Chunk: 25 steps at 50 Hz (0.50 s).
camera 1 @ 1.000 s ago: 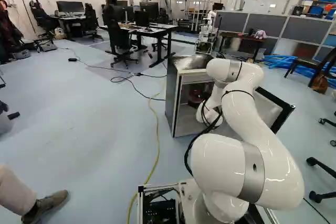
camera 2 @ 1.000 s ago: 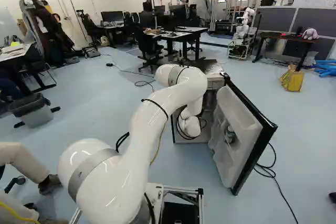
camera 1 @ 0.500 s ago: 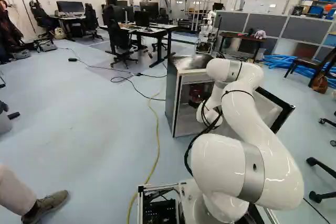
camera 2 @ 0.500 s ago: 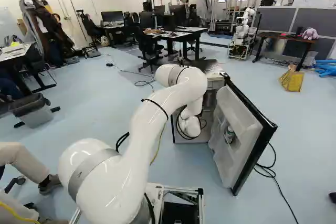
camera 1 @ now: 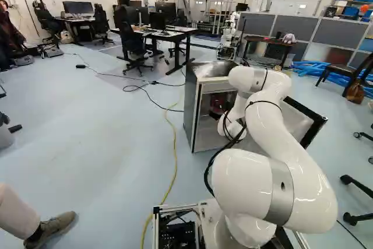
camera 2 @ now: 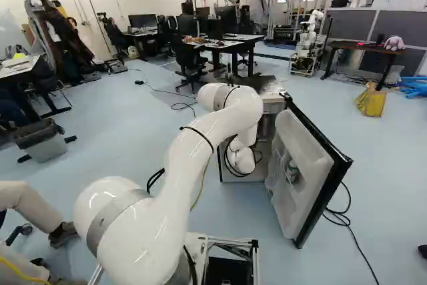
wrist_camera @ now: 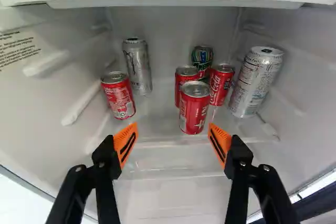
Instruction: Grab a drink from the fridge
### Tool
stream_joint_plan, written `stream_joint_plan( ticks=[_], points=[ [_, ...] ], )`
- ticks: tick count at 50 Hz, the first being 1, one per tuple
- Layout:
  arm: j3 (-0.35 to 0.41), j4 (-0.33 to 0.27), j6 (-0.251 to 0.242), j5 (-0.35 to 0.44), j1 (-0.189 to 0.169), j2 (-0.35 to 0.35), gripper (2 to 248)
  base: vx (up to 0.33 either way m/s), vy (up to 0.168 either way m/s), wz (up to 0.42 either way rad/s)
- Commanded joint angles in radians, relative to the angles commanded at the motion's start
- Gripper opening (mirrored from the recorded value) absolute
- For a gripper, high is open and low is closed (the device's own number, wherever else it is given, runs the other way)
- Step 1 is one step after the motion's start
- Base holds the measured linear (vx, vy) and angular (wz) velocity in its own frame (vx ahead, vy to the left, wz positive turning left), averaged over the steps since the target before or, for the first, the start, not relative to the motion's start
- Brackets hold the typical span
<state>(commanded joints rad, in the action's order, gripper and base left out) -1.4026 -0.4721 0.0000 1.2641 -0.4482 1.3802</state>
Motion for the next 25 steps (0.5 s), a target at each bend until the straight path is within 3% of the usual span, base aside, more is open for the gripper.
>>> stream_joint_plan(
  ticks=[25],
  points=[
    [-0.057,0.030,0.000,-0.025,0.009,0.030,191,0.000,0.000,0.000]
  ],
)
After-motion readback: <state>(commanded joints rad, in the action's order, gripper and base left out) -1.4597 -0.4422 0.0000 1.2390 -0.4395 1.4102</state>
